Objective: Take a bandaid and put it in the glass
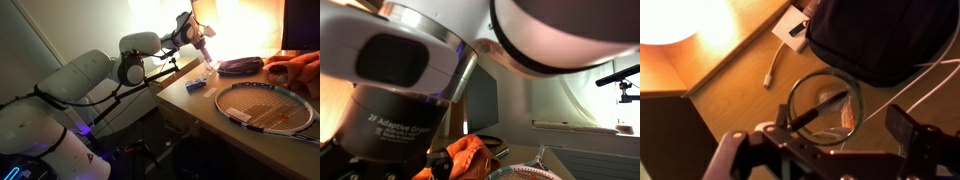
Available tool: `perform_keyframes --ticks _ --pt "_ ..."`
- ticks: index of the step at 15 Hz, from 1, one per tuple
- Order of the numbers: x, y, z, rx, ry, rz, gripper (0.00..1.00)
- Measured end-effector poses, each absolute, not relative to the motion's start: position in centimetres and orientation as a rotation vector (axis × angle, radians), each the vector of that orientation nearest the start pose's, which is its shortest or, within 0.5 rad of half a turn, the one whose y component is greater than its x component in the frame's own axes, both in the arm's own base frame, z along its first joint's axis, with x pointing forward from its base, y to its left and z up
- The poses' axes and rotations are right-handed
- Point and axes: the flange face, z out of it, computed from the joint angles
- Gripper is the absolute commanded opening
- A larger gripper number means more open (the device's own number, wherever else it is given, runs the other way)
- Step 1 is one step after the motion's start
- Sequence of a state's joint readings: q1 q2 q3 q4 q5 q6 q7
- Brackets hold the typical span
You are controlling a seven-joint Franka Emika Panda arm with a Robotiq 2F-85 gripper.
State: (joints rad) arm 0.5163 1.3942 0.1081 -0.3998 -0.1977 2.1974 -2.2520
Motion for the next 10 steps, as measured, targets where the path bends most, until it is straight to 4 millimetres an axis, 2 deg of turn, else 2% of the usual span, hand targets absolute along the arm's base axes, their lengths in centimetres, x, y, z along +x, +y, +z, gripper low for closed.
perform_keyframes --ticks 3,7,10 --pt "72.2 43.3 24.6 0.404 2.735 0.304 1.00" --pt "72.0 44.3 26.8 0.387 2.702 0.343 1.00" --pt "72.1 44.3 27.7 0.396 2.685 0.347 1.00"
